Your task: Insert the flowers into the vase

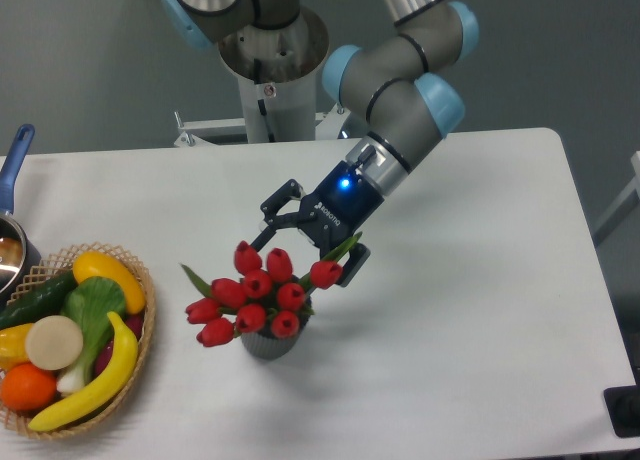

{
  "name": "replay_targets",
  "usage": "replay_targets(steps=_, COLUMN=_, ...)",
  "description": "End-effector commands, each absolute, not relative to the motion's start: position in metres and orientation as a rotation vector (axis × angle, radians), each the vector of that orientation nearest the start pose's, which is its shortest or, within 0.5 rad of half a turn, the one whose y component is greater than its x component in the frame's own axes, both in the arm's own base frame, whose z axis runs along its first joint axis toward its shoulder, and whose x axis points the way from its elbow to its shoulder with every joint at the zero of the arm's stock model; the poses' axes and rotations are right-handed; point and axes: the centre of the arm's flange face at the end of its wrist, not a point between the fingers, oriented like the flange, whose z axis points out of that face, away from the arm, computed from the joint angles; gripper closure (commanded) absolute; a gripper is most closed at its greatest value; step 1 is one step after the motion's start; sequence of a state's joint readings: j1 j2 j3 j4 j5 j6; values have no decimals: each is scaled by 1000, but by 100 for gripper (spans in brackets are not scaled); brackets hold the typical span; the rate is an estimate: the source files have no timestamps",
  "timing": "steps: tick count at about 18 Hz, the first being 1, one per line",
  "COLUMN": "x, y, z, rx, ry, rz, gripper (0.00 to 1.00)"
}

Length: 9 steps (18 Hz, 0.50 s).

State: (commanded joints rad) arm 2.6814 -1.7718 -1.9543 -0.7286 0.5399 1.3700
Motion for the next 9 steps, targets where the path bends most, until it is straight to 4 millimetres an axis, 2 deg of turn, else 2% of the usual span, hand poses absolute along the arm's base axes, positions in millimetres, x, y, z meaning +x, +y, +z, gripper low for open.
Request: replay_targets(steps=9, x=-358, y=428, z=319, rx=-2067, ry=394, rz=-187, gripper=0)
